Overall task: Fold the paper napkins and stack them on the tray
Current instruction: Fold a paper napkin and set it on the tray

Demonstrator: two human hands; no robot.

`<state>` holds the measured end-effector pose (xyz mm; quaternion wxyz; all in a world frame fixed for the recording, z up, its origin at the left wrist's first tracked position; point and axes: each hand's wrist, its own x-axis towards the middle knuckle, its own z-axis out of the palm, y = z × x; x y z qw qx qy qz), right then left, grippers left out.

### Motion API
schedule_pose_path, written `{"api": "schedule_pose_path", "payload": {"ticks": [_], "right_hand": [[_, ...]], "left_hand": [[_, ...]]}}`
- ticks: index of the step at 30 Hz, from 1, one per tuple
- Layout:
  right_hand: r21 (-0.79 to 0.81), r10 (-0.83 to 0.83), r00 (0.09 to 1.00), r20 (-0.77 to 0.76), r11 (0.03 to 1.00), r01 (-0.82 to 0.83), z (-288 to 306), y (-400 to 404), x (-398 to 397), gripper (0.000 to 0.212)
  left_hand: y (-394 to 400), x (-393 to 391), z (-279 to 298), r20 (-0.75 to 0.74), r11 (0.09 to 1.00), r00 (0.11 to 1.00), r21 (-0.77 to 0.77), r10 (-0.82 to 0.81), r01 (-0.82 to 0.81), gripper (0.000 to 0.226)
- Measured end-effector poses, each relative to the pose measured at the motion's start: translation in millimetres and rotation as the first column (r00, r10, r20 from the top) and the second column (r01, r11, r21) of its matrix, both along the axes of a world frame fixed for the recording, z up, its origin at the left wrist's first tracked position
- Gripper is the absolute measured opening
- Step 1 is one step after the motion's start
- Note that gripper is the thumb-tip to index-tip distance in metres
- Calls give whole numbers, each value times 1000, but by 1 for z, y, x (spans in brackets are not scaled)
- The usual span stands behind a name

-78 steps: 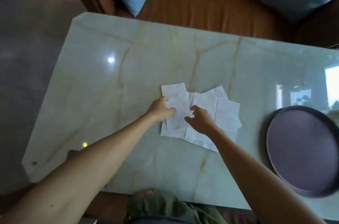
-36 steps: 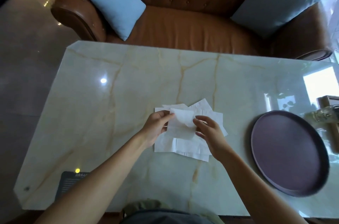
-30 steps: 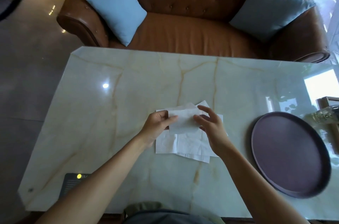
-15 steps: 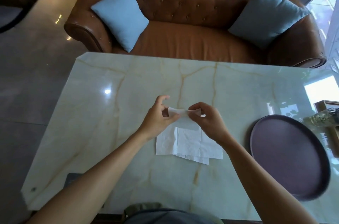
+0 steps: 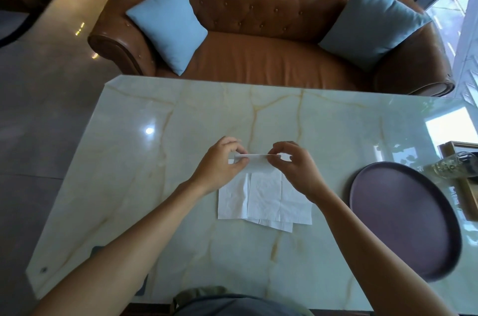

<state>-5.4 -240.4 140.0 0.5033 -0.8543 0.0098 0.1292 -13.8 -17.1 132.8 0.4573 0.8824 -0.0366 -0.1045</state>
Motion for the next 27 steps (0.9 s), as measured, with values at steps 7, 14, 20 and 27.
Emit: {"api": "schedule_pose_path", "payload": {"ticks": [7,14,20,27], "right_hand": [[-85,155,988,-24,984,-157,9,3,6,8],[-181,264,965,-6,948,-260,20,7,11,14],[-53,124,991,-52,991,-126,12,-25,18,10],[368,95,912,-399,928,64,-14,-25,-3,38]], "left_hand": [[-5,4,14,-117,990,985,-83,-125,116,20],[-3,6,21,-86,987,989,-120,-119,109,15],[18,10,14,-164,966,985,-260,-50,6,10],[7,10,24,-420,731,907,-621,-6,-283,9]]}}
